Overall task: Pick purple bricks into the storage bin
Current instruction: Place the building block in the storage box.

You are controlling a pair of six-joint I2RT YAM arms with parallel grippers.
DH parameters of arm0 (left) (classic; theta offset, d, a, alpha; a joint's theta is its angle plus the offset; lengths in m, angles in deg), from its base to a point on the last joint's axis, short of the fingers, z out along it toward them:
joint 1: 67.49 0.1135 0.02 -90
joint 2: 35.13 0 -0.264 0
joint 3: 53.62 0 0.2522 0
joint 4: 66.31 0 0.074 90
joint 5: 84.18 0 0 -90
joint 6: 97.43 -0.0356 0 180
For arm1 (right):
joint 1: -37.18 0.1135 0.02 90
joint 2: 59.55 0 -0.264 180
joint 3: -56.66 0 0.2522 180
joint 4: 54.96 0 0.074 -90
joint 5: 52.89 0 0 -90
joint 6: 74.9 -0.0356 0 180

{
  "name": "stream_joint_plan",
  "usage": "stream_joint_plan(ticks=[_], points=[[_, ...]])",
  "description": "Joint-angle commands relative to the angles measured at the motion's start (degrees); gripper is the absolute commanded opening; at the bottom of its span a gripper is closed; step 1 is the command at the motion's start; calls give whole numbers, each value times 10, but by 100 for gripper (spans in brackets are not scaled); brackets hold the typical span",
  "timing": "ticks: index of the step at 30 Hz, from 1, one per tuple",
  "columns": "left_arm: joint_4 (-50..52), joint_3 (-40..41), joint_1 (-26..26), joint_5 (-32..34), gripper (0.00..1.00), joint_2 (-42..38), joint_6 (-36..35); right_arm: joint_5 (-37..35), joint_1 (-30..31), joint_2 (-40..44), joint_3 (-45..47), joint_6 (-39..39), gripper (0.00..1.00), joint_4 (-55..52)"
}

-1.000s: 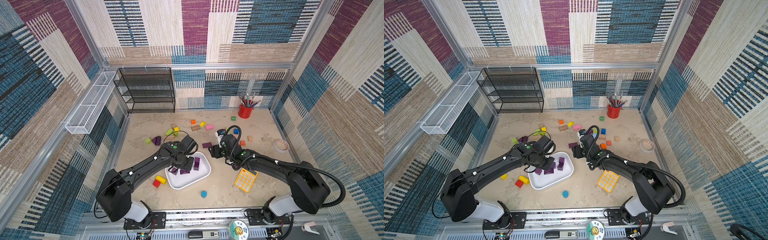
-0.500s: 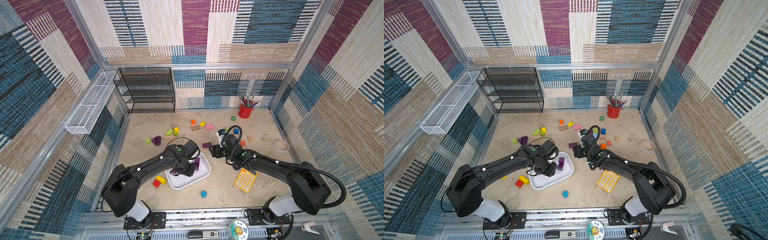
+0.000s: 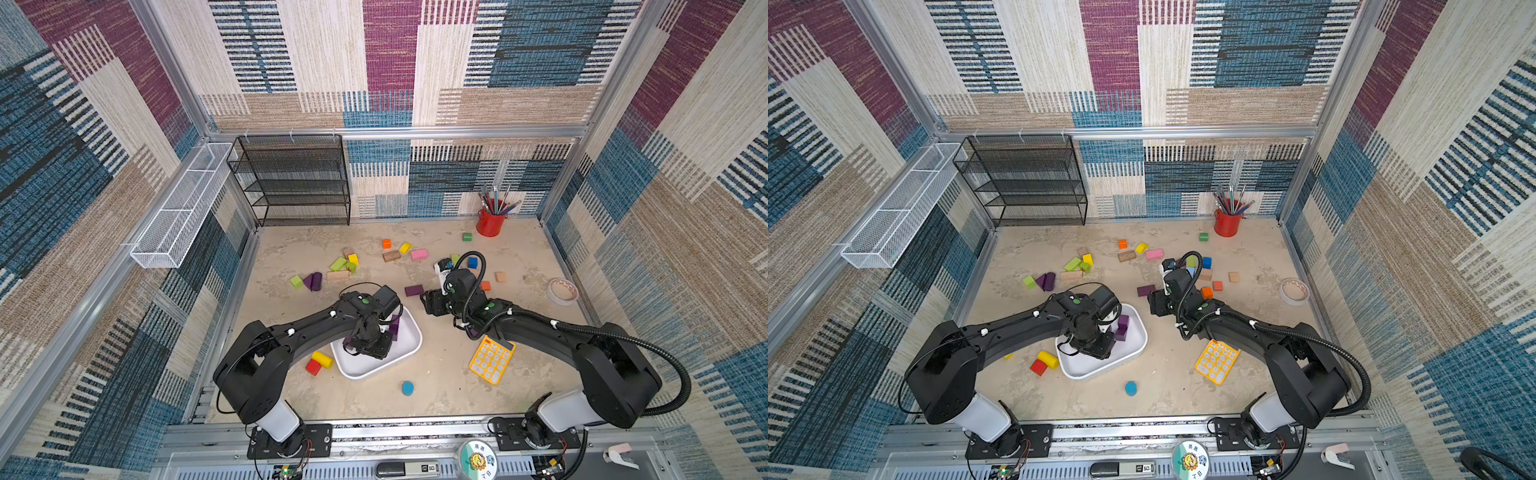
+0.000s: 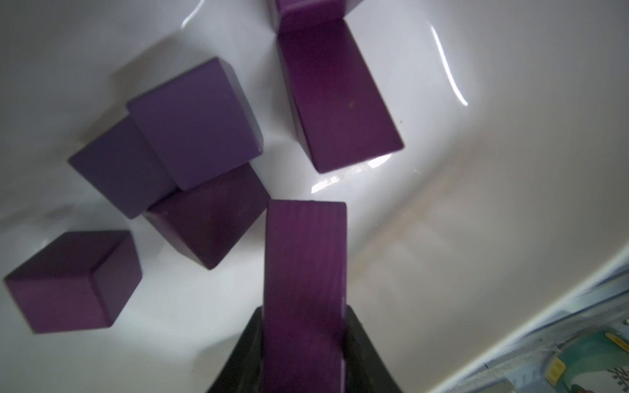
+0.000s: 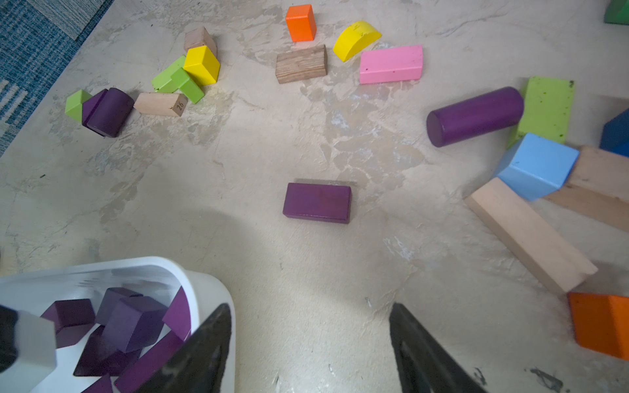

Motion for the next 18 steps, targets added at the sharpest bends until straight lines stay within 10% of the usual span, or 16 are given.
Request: stream_joint_plan(ticks=[1, 18], points=[[2, -14, 0, -9, 30, 20, -26, 1, -2, 1, 5, 0, 74, 24], [0, -55, -1, 5, 30, 95, -37, 12, -12, -2, 19, -3, 75, 38]])
